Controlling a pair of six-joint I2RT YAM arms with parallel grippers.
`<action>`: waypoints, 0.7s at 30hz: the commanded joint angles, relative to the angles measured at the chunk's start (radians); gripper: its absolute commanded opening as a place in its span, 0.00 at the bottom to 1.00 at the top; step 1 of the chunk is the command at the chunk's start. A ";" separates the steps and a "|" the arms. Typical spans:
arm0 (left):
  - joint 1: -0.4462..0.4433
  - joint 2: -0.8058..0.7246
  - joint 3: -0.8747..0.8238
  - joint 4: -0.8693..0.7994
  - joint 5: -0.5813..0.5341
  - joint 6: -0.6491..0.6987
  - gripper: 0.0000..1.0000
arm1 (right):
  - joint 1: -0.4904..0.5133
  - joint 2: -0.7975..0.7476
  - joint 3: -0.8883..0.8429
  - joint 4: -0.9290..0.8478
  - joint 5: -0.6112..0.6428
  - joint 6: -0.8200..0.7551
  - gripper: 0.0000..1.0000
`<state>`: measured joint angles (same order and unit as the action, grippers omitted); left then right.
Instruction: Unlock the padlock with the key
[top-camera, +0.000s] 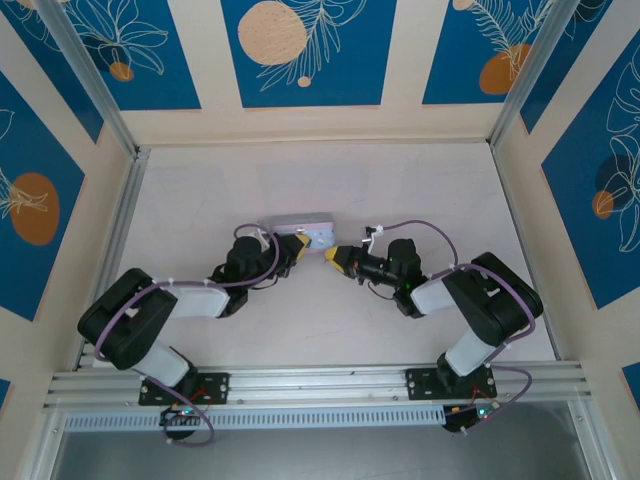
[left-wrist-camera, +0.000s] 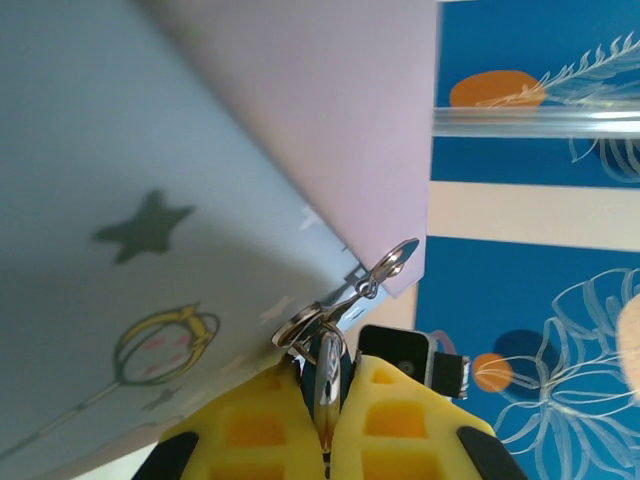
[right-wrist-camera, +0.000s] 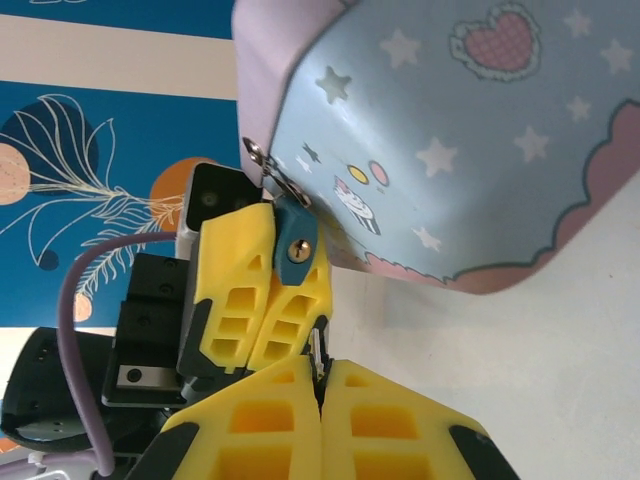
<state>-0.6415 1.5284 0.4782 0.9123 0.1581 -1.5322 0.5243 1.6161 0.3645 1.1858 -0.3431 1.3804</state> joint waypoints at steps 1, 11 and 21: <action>0.011 0.031 -0.015 0.148 0.023 -0.103 0.00 | 0.009 0.010 0.026 0.057 0.017 0.000 0.00; 0.010 0.040 -0.014 0.165 0.023 -0.125 0.00 | 0.009 0.034 0.055 0.068 0.036 0.024 0.00; 0.010 0.027 -0.018 0.148 0.026 -0.120 0.00 | 0.012 0.075 0.089 0.076 0.041 0.040 0.00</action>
<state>-0.6388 1.5742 0.4648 1.0168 0.1650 -1.6444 0.5266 1.6726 0.4313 1.2274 -0.3199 1.4170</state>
